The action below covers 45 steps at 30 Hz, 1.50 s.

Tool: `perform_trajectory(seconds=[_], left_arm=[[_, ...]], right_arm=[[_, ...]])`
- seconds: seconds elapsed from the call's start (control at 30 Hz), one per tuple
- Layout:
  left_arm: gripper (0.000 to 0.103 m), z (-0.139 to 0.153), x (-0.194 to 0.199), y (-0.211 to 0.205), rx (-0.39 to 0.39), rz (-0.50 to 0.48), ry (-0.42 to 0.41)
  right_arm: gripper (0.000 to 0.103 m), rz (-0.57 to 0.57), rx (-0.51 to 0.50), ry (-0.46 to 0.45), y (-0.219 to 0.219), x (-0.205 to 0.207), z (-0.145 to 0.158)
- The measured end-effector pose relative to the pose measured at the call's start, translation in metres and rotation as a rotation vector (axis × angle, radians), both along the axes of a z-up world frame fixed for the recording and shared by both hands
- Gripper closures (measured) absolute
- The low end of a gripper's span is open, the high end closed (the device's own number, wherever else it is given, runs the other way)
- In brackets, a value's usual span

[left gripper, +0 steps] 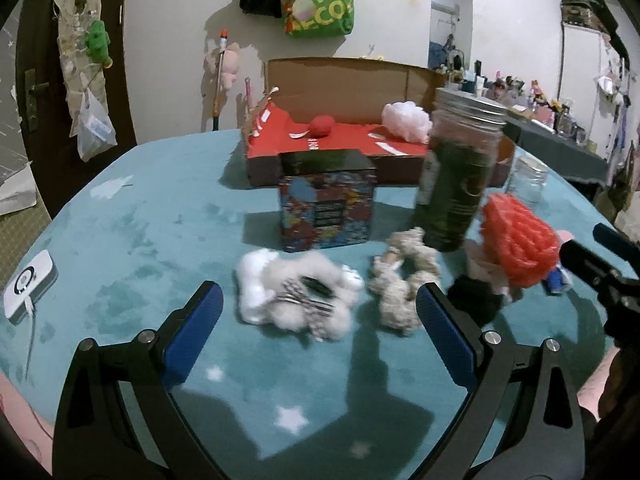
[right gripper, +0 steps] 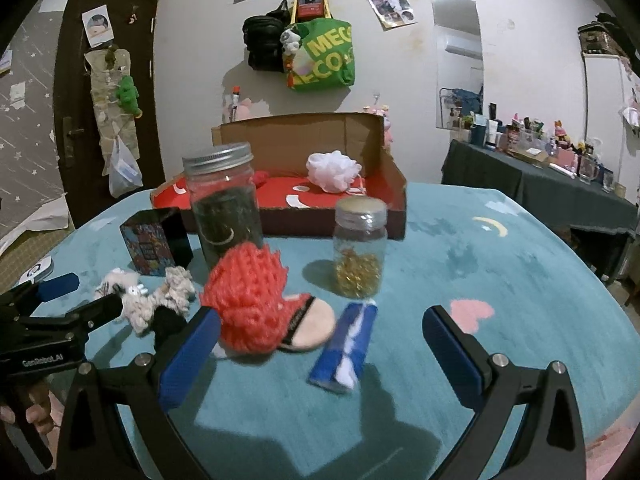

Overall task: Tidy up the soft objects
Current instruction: 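Withdraw both tools from the box back toward the remaining items, then grasp the white fluffy scrunchie with the left tool while the right tool grasps the orange-red pouf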

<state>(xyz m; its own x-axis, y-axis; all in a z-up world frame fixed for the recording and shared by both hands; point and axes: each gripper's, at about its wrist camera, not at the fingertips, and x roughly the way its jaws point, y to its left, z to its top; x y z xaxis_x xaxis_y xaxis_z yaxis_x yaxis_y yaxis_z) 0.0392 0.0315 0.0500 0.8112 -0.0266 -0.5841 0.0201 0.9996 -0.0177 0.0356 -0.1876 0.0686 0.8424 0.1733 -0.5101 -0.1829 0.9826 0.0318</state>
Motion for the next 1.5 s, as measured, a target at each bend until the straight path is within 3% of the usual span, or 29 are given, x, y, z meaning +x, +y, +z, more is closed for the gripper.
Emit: perform_trajectory(seconds=[0.27,0.47,0.73,0.97,1.17,1.3,1.5], left_arm=[[0.005,0.001,0.016,0.025,0.023,0.004,0.042],[0.005,-0.003,0.028,0.035,0.007,-0.044,0.091],[0.005,-0.002,0.027,0.038,0.012,-0.082,0.091],[0.005,0.006,0.028,0.062,0.014,-0.047,0.101],[0.005,0.003,0.034,0.078,0.085,-0.014,0.153],[0.005,-0.010,0.043,0.077,0.069,-0.058,0.211],[0.005,-0.014,0.050,0.064,0.069,-0.097,0.215]], right_arm=[[0.000,0.069,0.013,0.021,0.017,0.024,0.006],[0.001,0.110,-0.007,0.039,0.029,0.036,0.003],[0.002,0.123,-0.013,0.041,0.030,0.039,0.003],[0.005,0.130,0.010,0.059,0.028,0.043,0.002],[0.005,0.131,0.013,0.069,0.028,0.045,0.000],[0.005,0.134,0.001,0.072,0.030,0.045,-0.001],[0.005,0.143,-0.015,0.087,0.035,0.044,-0.003]])
